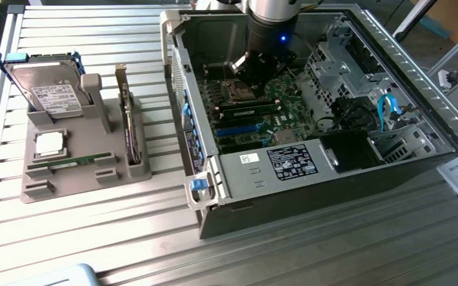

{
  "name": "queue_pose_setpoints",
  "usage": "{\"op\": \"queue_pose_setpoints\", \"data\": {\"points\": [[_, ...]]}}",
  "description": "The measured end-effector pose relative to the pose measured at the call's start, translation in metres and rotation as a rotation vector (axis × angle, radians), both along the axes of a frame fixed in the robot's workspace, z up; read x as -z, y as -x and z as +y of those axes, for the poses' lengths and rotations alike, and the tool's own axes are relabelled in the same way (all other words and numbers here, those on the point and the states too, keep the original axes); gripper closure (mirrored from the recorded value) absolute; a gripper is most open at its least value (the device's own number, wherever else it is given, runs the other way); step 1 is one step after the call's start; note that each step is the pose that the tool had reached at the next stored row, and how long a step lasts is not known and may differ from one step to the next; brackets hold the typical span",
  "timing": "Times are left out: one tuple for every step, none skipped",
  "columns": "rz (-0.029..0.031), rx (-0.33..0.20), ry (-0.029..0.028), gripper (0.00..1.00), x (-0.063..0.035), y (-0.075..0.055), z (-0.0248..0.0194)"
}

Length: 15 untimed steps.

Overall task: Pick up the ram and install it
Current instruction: 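Press down the ram until it locks into place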

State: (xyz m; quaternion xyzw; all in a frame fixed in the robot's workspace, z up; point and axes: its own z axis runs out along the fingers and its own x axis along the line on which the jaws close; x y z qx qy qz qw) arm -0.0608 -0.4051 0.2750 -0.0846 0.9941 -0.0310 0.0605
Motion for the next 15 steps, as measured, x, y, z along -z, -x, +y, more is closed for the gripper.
{"op": "queue_pose_setpoints", "data": {"points": [[0.0000,0.000,0.0000,0.89,0.0000,0.0000,0.0000],[0.0000,0.000,-0.0001,0.89,0.0000,0.0000,0.0000],[0.0003,0.000,0.0000,0.89,0.0000,0.0000,0.0000],[0.0075,0.000,-0.0001,0.89,0.0001,0.0001,0.0000],[0.0249,0.000,-0.0001,0.89,0.0005,0.0001,0.0000],[0.0424,0.000,-0.0001,0.89,0.0008,0.0000,0.0000],[0.0641,0.000,0.0001,0.89,0.0009,-0.0001,0.0000],[0.0661,0.000,0.0001,0.89,0.0009,-0.0001,0.0000],[0.0662,0.000,0.0001,0.89,0.0009,-0.0001,0.0000],[0.0661,0.000,0.0000,0.89,0.0009,-0.0001,0.0000],[0.0661,0.000,0.0000,0.89,0.0010,-0.0001,0.0000],[0.0660,0.014,-0.0006,0.89,0.0011,-0.0001,0.0000],[0.0661,0.048,-0.0015,0.89,0.0011,0.0000,0.0000],[0.0661,0.082,-0.0025,0.89,0.0012,0.0001,0.0000],[0.0660,0.103,-0.0031,0.89,0.0012,0.0001,0.0000]]}}
